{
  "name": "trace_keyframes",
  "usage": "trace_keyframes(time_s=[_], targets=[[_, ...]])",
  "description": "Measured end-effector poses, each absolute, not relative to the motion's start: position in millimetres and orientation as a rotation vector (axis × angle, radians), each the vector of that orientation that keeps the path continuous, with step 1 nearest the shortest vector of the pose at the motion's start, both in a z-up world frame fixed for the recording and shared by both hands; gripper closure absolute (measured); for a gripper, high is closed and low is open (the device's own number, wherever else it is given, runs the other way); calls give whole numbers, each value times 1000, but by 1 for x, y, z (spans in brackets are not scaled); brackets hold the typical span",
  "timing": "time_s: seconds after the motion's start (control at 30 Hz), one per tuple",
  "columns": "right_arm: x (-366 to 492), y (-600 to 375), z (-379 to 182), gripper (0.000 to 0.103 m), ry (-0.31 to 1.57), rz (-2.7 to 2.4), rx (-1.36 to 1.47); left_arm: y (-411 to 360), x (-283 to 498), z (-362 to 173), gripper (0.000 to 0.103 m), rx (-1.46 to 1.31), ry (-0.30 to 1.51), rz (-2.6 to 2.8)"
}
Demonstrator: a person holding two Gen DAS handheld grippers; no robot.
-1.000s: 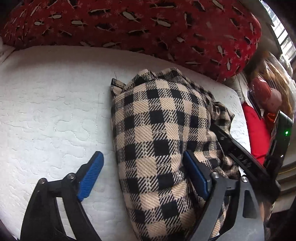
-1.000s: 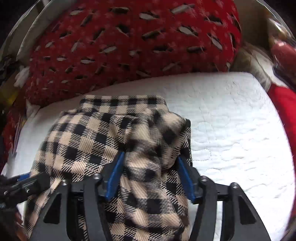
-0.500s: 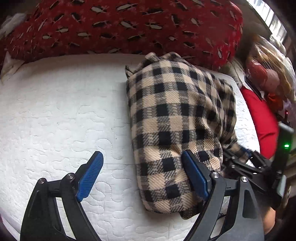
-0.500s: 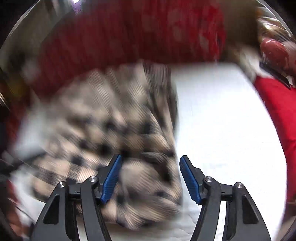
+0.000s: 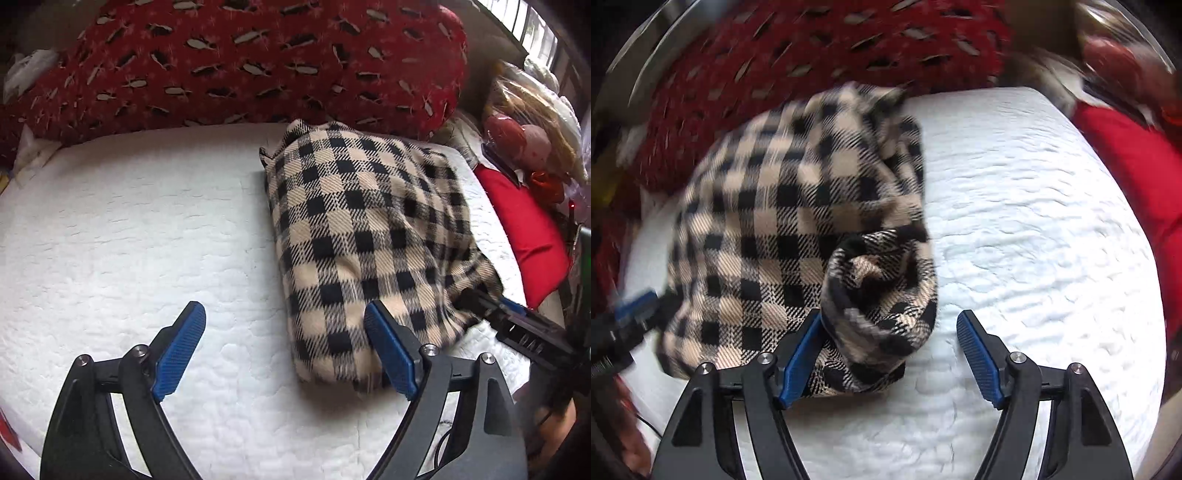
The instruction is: Fold large clothes
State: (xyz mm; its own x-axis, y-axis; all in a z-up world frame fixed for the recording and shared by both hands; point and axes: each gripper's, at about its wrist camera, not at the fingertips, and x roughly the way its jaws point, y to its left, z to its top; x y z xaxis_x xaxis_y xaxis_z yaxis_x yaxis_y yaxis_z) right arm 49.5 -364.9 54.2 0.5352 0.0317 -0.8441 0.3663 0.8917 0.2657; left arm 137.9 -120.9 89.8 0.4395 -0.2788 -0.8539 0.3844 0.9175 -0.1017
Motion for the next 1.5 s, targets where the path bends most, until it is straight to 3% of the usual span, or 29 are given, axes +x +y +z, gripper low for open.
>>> trace_keyframes(time_s=[0.1,0.2,0.43,0.73,1.5], targets=[[23,-358,81,28,977,-264,405,-109,113,103,14,111,1019,-433],[-4,-334,101,18,971,-307,334,-100,86,115,14,130,977,-439],[-45,-292,120,18,1015,-404,146,-85,42,119,14,178,958,-425],[-113,-264,132,13,922,-389,178,-58,-1,127,14,203,885,-379],[-125,-217,141,13,864,-356,37,-23,-38,121,14,227,835,-285]])
